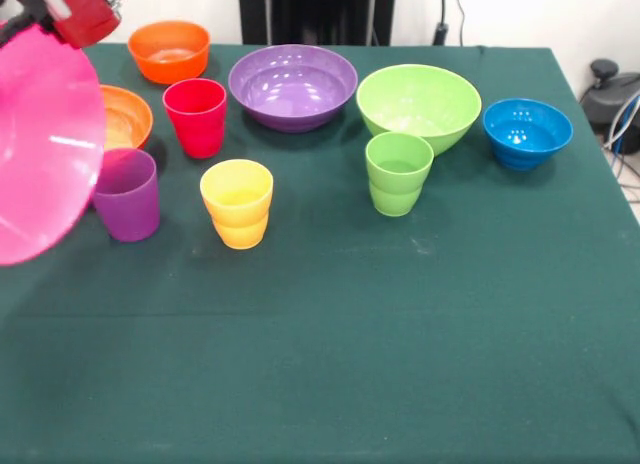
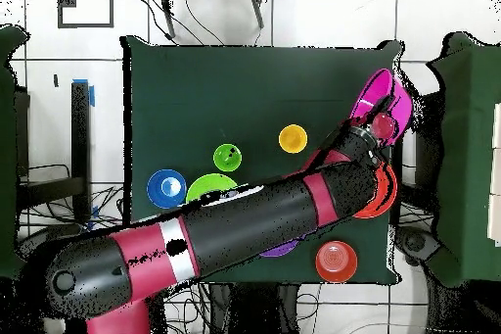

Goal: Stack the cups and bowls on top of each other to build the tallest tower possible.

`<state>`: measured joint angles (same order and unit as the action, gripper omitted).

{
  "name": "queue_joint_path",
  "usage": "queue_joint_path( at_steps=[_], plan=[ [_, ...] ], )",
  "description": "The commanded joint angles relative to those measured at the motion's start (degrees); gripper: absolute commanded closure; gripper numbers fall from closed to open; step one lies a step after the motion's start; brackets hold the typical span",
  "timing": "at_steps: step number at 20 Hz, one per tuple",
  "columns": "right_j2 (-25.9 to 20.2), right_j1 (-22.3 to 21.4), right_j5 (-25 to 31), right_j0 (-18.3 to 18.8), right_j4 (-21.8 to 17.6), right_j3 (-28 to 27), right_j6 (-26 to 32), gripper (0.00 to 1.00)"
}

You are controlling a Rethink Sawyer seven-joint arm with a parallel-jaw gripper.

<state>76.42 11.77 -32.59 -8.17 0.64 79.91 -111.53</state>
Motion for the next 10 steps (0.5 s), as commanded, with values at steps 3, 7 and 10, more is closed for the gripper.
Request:
queue_joint_path(
  at_steps=[3,7,10],
  plan=[
    [-9.37,5.0,-0.89,0.11,11.42,-4.72,-4.08,1.0],
    [-8.3,6.63,-0.63,0.17,15.23,-5.55,-3.1,1.0],
    [-7.81,7.01,0.43,0.35,16.65,-6.63,-2.85,1.0]
  ],
)
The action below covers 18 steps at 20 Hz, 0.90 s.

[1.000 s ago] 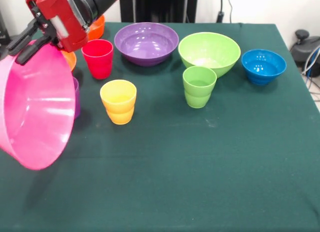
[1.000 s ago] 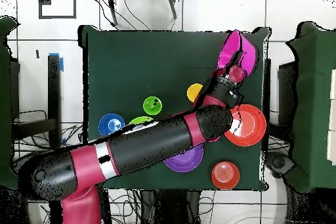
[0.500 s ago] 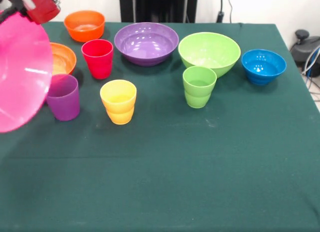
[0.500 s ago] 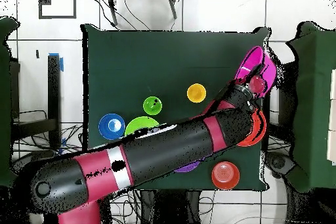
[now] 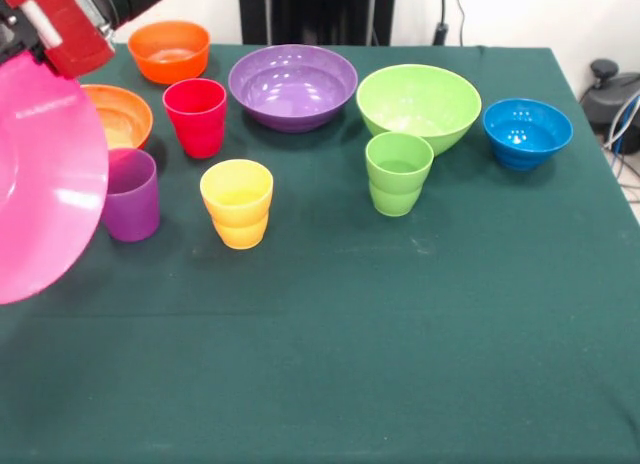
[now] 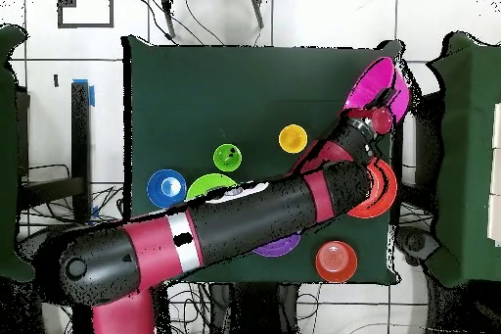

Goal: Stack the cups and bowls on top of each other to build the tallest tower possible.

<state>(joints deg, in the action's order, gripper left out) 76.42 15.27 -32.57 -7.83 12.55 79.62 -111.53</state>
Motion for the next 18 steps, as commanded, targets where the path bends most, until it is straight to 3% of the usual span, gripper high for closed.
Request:
queue_joint_path(
  at_steps=[1,10,18],
  plan=[
    [-7.71,3.68,0.58,0.19,5.4,-6.93,-2.8,1.0],
    [-4.56,8.3,-3.16,1.74,12.97,-10.4,0.49,1.0],
    [-1.95,10.46,-9.07,5.11,11.69,-16.6,2.41,1.0]
  ],
)
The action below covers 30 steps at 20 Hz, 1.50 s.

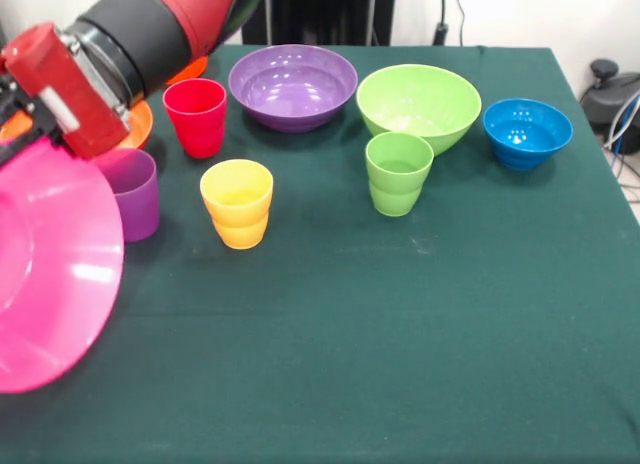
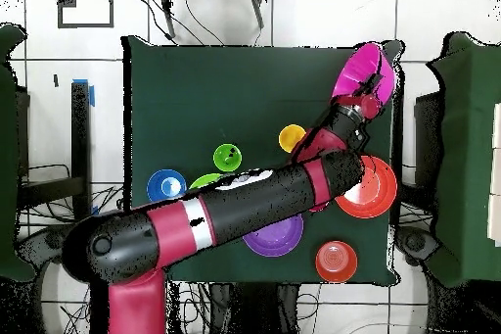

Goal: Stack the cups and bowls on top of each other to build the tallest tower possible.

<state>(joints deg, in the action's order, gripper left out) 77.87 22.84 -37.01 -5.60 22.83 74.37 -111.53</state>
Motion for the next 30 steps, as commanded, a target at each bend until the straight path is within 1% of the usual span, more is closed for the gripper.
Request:
queue_joint_path(
  at_steps=[1,4,6,7,10,12,13,14,15,17,20,22,25,30],
  plan=[
    [-3.22,2.94,-4.98,3.48,0.36,-12.65,2.43,1.0],
    [-2.14,3.46,-6.55,4.68,-0.62,-14.96,2.84,1.0],
    [-1.37,3.36,-6.59,5.7,-2.93,-17.55,2.48,1.0],
    [-0.96,3.33,-6.93,6.45,-4.89,-19.45,1.96,1.0],
    [-0.49,3.33,-7.42,7.84,-8.44,-22.98,-0.2,1.0],
    [-0.09,3.05,-7.09,8.56,-12.74,-25.66,-2.48,1.0],
    [0.27,2.76,-6.06,8.71,-15.81,-27.21,-3.91,1.0],
    [0.49,2.71,-5.72,8.83,-17.11,-27.97,-4.33,1.0],
    [0.78,2.41,-4.4,8.67,-19.42,-29.05,-5.31,1.0],
    [0.91,2.1,-2.83,8.41,-21.85,-30.41,-6.14,1.0],
    [0.02,1.86,-2.0,7.62,-22.24,-30.57,-5.51,1.0],
    [-0.64,1.85,-1.47,7.27,-23.32,-31.16,-5.65,1.0],
    [-1.62,2.03,-0.76,7.05,-26.15,-32.75,-7.4,1.0],
    [-3.87,2.18,0.98,5.42,-27.19,-33.09,-9.33,1.0]
  ],
)
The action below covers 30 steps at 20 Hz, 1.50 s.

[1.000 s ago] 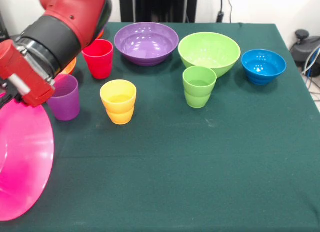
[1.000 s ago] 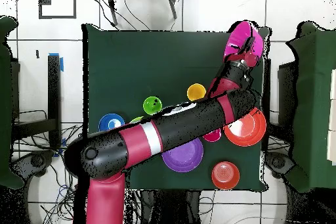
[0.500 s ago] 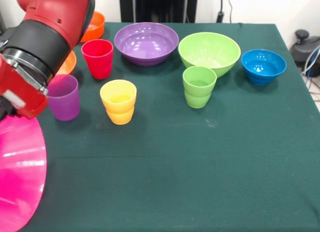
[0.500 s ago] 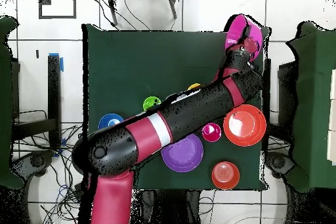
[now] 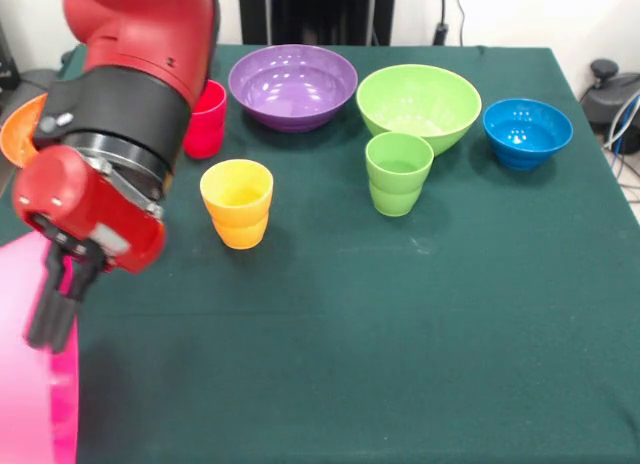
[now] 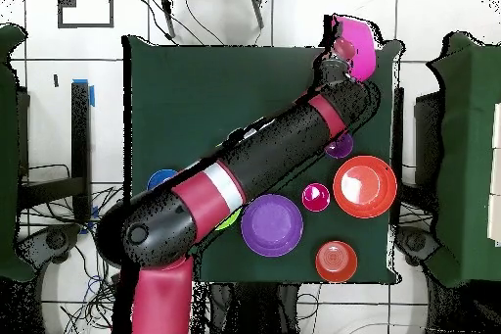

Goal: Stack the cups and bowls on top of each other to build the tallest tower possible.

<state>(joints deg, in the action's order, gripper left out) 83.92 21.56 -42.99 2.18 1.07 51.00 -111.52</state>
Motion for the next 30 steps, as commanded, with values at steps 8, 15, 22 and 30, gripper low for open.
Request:
queue_joint_path(
  at_steps=[8,15,22,30],
  plan=[
    [-13.6,3.84,10.01,-5.88,-3.93,-8.25,-9.48,1.0],
    [-15.97,5.23,12.79,-9.09,4.91,-4.29,-5.15,1.0],
    [-17.09,6.43,15.8,-10.91,9.47,-3.31,-4.74,1.0],
    [-18.14,6.9,19.32,-12.48,11.43,-2.86,-5.6,1.0]
  ],
)
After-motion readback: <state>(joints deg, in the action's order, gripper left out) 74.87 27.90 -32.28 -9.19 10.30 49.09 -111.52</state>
